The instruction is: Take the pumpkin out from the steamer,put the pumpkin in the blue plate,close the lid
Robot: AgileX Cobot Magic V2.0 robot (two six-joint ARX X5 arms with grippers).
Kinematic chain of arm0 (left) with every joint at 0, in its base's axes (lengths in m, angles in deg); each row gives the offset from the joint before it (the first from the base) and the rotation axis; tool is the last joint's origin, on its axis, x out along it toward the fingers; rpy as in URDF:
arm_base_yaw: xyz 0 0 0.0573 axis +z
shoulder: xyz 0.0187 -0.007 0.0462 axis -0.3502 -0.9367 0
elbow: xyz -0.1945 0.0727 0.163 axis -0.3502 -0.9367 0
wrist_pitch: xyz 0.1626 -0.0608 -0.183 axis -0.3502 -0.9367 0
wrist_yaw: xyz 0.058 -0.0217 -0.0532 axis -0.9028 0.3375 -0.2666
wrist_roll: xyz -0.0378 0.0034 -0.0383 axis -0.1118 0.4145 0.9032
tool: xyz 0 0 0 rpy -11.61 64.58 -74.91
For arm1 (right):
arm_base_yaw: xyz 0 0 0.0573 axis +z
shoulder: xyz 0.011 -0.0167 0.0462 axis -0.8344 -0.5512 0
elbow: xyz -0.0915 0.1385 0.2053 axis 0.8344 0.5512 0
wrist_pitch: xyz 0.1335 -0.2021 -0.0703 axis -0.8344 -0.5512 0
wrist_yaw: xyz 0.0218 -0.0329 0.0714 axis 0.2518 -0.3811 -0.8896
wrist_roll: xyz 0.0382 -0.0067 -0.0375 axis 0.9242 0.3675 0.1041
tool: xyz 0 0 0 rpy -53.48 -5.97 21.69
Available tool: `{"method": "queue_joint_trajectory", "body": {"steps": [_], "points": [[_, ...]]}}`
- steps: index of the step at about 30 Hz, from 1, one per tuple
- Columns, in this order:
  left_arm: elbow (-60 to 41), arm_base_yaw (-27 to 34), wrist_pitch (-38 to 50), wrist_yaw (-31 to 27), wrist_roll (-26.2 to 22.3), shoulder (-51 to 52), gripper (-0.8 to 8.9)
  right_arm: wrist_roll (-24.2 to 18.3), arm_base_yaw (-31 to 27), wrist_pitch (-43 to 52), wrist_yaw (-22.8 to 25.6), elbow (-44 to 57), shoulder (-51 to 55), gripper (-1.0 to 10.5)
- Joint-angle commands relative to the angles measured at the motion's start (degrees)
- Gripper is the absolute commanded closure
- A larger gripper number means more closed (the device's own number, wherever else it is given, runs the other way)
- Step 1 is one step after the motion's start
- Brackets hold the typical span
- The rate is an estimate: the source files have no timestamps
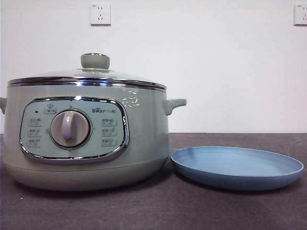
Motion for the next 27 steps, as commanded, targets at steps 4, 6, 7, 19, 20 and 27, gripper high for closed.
{"method": "queue_joint_trajectory", "body": {"steps": [4, 6, 7, 19, 20, 27], "points": [[9.1, 0.2, -1.8, 14.6, -5.4, -10.6, 8.19, -6.1, -0.2, -1.5, -6.9, -8.0, -8.4, 9.6], [11.8, -0.1, -2.7, 17.7, -5.4, -13.4, 8.19, -7.9, -0.2, -2.3, -10.7, -10.4, -11.4, 9.6], [12.9, -0.3, -3.1, 18.5, -5.4, -14.4, 8.18, -8.7, -0.2, -2.7, -13.0, -11.3, -12.6, 9.6], [16.3, -4.7, -3.9, 19.3, -5.0, -17.5, 3.41, -10.8, -0.1, -8.2, -18.9, -15.9, -21.1, 4.4], [16.3, -5.1, -4.1, 17.9, -5.0, -17.6, 3.38, -10.8, -0.1, -8.3, -18.9, -15.9, -21.1, 4.4], [18.0, -10.4, -5.7, 10.1, -5.2, -19.8, 3.41, -10.8, 0.0, -8.3, -18.9, -15.9, -21.1, 4.4]]}}
